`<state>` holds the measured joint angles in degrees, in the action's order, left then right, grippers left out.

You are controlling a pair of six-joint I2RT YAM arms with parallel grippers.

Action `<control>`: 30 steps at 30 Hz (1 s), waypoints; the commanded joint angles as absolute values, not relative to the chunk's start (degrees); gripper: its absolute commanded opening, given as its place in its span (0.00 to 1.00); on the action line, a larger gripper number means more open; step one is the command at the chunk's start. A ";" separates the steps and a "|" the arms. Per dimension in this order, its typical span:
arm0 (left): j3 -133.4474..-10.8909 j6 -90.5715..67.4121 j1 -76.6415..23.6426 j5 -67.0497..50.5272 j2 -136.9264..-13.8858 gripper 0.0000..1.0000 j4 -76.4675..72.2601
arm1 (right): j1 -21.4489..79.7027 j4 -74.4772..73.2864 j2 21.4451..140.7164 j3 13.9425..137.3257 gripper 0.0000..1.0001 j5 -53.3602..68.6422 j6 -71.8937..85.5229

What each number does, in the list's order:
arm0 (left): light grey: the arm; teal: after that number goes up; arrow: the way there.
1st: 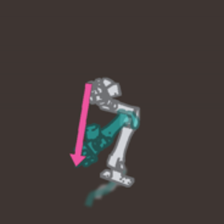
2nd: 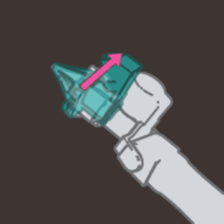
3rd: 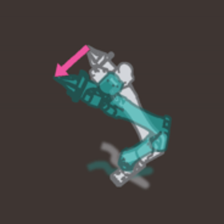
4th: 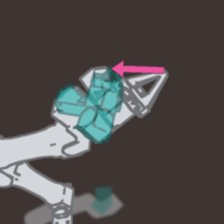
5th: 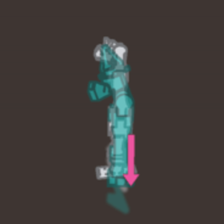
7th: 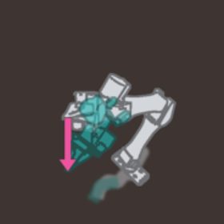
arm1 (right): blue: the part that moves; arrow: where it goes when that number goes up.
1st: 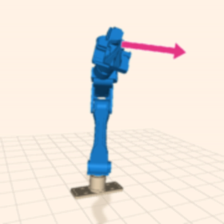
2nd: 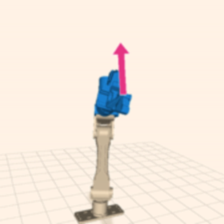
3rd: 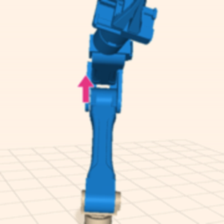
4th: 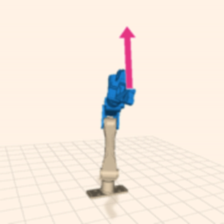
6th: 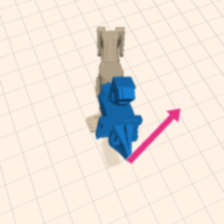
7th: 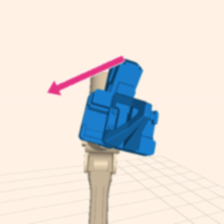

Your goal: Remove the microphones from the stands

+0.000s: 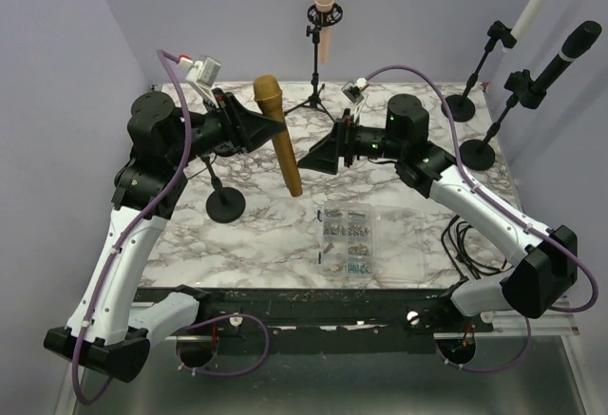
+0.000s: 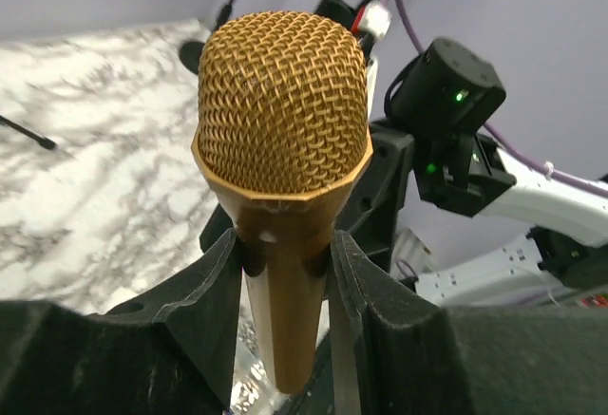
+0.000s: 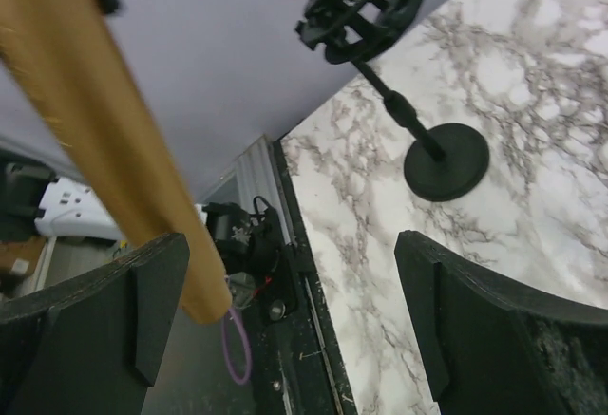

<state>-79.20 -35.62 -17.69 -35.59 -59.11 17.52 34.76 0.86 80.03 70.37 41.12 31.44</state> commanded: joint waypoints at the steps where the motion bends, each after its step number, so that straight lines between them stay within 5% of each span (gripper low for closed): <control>1: -76.18 -42.07 -17.73 -46.51 -59.44 0.00 11.98 | 36.97 7.97 77.77 70.21 1.00 49.57 30.92; 11: -74.63 -42.28 -19.53 -44.84 -60.68 0.00 11.47 | 38.52 12.17 79.55 69.54 0.96 48.38 34.00; 16: -74.53 -41.96 -20.45 -44.03 -61.59 0.00 12.03 | 38.98 15.69 80.61 68.84 0.76 47.93 36.89; 21: -75.35 -41.10 -20.48 -43.03 -62.48 0.00 14.17 | 38.93 14.75 81.22 68.90 0.35 45.12 37.10; 24: -76.52 -40.66 -20.48 -43.01 -63.13 0.60 16.34 | 38.92 11.47 81.24 69.67 0.02 41.37 35.48; 25: -76.68 -40.40 -20.48 -42.71 -63.02 0.71 16.73 | 38.94 9.76 80.94 69.85 0.01 39.58 34.79; 27: -76.94 -39.21 -20.43 -41.61 -62.43 0.87 18.07 | 38.94 6.81 80.02 70.13 0.01 34.83 33.15; 30: -78.46 -35.83 -20.39 -37.24 -61.17 0.98 22.45 | 38.74 2.04 79.00 70.54 0.01 26.99 30.84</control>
<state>-75.33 -39.79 -20.34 -41.71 -63.20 17.15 39.00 8.75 80.20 69.58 39.20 34.44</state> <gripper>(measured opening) 0.923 0.313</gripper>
